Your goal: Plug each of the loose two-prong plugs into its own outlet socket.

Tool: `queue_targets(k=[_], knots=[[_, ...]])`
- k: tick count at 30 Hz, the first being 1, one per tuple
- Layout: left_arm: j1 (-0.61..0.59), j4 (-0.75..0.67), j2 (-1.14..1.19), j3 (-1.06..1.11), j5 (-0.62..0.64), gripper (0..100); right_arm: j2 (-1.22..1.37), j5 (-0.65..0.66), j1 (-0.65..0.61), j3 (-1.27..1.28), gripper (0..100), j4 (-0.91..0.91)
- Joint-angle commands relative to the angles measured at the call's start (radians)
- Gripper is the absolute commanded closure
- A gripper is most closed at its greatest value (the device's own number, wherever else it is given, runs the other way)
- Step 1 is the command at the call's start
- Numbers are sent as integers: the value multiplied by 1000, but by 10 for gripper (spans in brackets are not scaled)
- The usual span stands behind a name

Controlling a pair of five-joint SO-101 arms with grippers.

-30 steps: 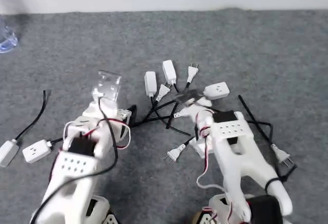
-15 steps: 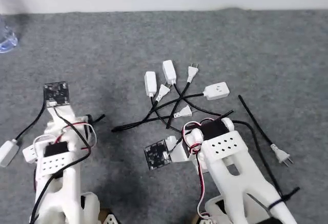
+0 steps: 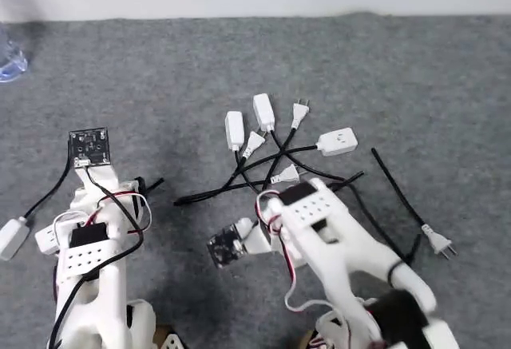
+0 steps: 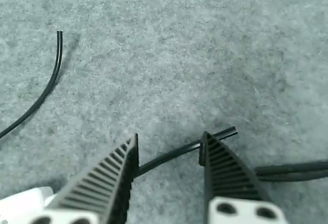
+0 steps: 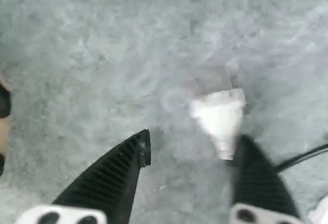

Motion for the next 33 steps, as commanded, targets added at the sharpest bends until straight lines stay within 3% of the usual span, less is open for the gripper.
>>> queue_targets(k=[1, 9, 17, 21, 22, 29, 33], knots=[[8, -25, -23, -4, 11, 816, 101, -32, -10, -92, 904, -12], [8, -25, -23, -2, 11, 816, 194, -32, 10, -130, 894, -16], [8, -25, -28, 7, 11, 816, 203, -26, 128, -126, 899, -45], [8, -25, -28, 7, 11, 816, 194, -26, 222, -132, 998, -77], [9, -25, -28, 7, 11, 816, 188, -26, 243, -138, 983, -74], [52, -25, -25, 7, 5, 816, 16, -34, 326, -304, 991, 196], [52, -25, -23, 7, 5, 816, -139, -34, 466, -381, 991, 269]])
